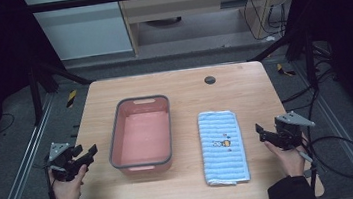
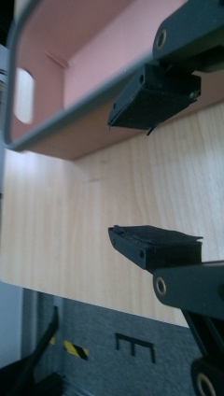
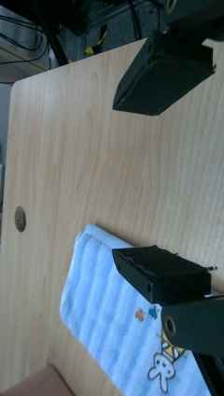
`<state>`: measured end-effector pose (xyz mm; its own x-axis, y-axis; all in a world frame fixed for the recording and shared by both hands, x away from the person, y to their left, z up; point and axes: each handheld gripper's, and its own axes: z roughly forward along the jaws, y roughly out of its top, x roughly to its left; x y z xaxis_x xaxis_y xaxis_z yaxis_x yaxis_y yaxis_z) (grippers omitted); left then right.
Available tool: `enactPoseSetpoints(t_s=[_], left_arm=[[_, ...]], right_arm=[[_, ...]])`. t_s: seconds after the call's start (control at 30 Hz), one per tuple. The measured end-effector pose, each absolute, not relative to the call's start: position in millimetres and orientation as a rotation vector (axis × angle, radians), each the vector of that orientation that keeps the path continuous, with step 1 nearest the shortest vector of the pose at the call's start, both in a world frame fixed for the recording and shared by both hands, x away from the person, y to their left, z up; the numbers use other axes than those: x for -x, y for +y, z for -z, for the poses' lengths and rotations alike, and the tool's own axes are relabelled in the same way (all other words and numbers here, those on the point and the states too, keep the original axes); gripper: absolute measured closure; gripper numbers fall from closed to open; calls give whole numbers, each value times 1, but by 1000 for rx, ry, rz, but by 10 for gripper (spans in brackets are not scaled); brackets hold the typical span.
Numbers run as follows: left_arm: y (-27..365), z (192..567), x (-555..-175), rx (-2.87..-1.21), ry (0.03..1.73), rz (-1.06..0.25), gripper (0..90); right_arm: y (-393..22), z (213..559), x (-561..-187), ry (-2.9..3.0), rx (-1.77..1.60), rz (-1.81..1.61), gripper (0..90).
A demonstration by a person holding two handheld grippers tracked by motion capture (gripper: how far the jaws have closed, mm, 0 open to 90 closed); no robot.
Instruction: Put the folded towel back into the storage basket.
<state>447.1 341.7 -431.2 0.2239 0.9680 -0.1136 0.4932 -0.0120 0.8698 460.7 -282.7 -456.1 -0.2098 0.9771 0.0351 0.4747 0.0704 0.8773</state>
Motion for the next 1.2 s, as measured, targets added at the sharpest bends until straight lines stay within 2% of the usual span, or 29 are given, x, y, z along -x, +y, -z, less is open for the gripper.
enactPoseSetpoints(t_s=[0.57,1.2], left_arm=[[281,387,-426,-1676,1132,-708,334],[214,383,-431,-1746,1006,-657,313]], right_arm=[[-281,433,-462,1780,-1382,-1109,244],[-266,404,-474,1795,-1309,-1240,245]])
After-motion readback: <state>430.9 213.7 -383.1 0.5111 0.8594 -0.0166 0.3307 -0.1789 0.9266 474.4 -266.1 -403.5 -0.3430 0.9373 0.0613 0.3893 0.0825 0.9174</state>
